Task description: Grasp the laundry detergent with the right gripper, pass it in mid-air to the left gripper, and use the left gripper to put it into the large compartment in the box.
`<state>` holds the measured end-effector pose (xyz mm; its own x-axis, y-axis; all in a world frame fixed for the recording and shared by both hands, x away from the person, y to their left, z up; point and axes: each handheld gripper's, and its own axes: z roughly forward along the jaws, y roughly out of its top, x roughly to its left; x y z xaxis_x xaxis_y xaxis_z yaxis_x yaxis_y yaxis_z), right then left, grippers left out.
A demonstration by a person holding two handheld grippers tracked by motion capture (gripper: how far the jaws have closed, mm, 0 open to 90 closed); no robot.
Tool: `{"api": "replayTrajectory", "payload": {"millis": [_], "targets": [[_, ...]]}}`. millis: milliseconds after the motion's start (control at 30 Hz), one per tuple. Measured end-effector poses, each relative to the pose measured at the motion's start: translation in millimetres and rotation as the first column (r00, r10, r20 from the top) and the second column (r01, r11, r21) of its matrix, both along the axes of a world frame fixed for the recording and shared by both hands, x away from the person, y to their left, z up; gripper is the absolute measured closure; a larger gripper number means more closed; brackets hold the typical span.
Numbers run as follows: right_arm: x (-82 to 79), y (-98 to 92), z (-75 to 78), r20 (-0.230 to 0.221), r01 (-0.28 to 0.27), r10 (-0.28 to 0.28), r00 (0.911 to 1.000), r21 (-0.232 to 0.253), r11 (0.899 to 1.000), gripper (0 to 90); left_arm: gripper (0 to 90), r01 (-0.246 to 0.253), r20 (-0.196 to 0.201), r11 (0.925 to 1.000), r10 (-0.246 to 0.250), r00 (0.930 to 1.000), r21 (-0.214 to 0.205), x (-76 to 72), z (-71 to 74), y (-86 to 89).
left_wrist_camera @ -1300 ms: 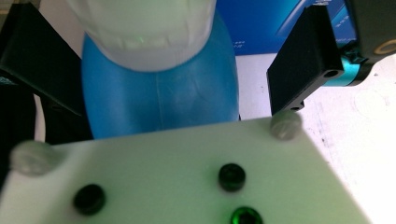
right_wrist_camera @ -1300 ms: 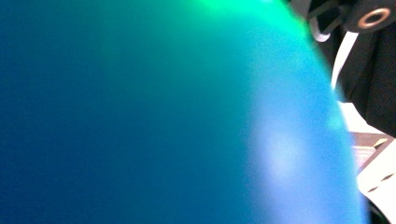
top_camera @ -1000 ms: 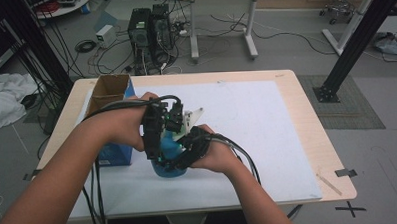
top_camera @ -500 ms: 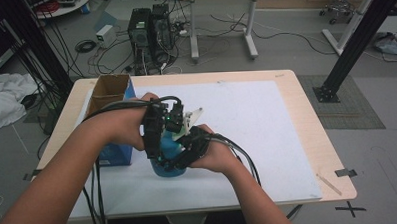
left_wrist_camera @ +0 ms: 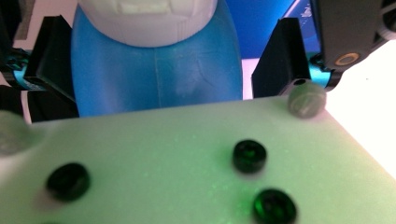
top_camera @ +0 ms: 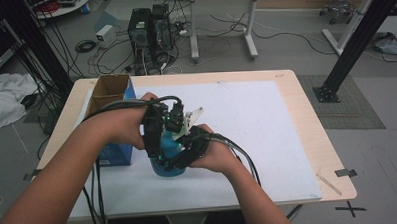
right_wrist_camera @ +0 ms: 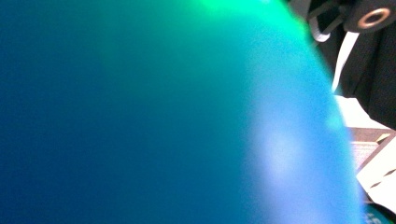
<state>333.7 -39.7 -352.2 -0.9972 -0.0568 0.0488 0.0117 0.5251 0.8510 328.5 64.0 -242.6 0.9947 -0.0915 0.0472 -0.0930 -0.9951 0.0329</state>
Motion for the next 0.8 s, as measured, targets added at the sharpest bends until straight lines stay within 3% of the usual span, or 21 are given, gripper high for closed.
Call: {"api": "replayTrajectory", "payload": {"millis": [800], "targets": [[0.5, 1.3, 0.0, 0.005, -0.001, 0.001, 1.0000, 0.002, 1.000, 46.2, 26.9, -0.016, -0.007, 0.9999, 0.016, 0.9998, 0.002, 0.0, 0.4, 0.9]]}}
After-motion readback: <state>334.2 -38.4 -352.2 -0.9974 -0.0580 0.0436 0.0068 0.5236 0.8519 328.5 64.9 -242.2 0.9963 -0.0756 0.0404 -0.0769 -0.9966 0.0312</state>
